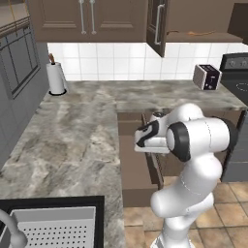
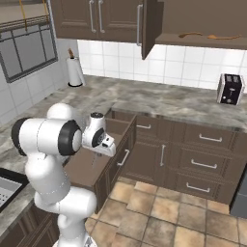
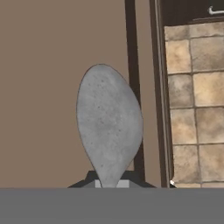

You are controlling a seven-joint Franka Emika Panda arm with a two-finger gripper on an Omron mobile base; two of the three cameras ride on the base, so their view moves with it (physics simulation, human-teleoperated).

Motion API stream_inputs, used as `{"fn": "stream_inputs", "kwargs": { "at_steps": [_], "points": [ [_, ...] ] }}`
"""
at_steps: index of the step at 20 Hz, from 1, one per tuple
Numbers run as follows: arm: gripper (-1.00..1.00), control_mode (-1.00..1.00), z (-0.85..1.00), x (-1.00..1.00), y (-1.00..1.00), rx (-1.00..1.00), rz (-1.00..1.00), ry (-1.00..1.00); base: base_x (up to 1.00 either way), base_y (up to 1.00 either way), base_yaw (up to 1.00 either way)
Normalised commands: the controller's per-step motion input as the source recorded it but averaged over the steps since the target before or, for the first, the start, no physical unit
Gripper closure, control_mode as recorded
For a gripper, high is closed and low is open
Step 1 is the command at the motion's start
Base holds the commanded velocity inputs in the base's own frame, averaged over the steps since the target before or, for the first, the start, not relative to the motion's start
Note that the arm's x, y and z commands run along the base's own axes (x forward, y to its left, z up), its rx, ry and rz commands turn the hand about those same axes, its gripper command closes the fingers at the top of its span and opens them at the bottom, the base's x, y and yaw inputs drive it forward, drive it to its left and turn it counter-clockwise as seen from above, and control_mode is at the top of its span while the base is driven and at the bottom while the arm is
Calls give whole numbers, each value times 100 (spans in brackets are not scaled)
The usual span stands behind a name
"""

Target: Organize the utensils by type. Pick up the wooden spoons from the counter and place them in the open cabinet. Then pick up the metallic utensils from the counter and place them in the open drawer.

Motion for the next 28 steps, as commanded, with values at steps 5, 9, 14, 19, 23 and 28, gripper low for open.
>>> {"fn": "stream_inputs", "kwargs": {
  "at_steps": [5, 9, 14, 19, 23, 28],
  "points": [
    [100, -100, -30, 29, 0, 0, -1, 5, 0, 0, 0],
    [100, -100, -24, 27, 2, 1, 0, 3, 0, 0, 0],
    [100, -100, -32, 10, 2, 0, -3, 5, 0, 0, 0],
    [100, -100, -32, 5, 0, 0, -5, 6, 0, 0, 0],
    [100, -100, -38, 0, 0, 0, -7, 5, 0, 0, 0],
    [100, -100, -32, 2, 0, 0, -5, 1, 0, 0, 0]
  ]
}}
